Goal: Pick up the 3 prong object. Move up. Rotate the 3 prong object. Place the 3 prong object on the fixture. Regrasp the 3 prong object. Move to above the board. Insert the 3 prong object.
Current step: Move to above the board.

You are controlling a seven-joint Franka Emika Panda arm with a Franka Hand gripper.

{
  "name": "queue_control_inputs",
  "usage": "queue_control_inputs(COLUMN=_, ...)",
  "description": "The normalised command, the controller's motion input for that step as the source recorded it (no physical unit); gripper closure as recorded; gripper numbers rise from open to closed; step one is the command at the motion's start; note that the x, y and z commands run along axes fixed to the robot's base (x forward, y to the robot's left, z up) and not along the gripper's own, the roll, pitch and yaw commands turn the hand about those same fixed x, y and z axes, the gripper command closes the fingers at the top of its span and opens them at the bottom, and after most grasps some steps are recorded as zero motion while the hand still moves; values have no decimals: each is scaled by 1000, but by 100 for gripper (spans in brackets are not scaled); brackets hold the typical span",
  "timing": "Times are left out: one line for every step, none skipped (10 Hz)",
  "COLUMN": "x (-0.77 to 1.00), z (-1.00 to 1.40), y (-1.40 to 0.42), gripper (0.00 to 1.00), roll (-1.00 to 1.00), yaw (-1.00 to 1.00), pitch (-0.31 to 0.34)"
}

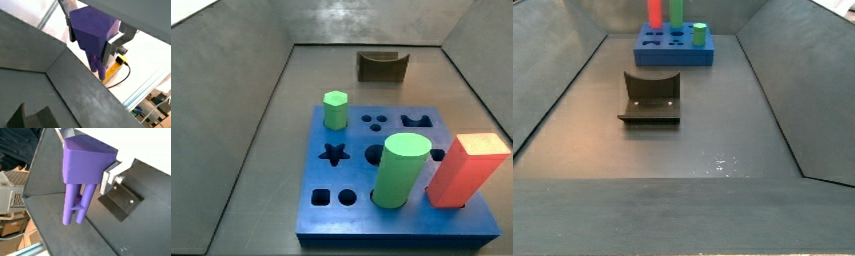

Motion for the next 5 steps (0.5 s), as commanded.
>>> queue_control_inputs(x=-30, z=917, y=-8, gripper=100, roll=-47, yaw=58, pitch=121)
queue_control_inputs(x=-13, z=720, y=-7, gripper=100, roll=-42, yaw=73, pitch=121)
queue_control_inputs(x=-4, z=569, y=-8, gripper=100, roll=-42, yaw=80, pitch=119)
queue_control_inputs(x=1, z=370, y=-9, gripper=100, roll=-43, yaw=92, pitch=112)
queue_control_inputs(x=2, z=272, y=-11, gripper=100, roll=-40, yaw=96, pitch=109)
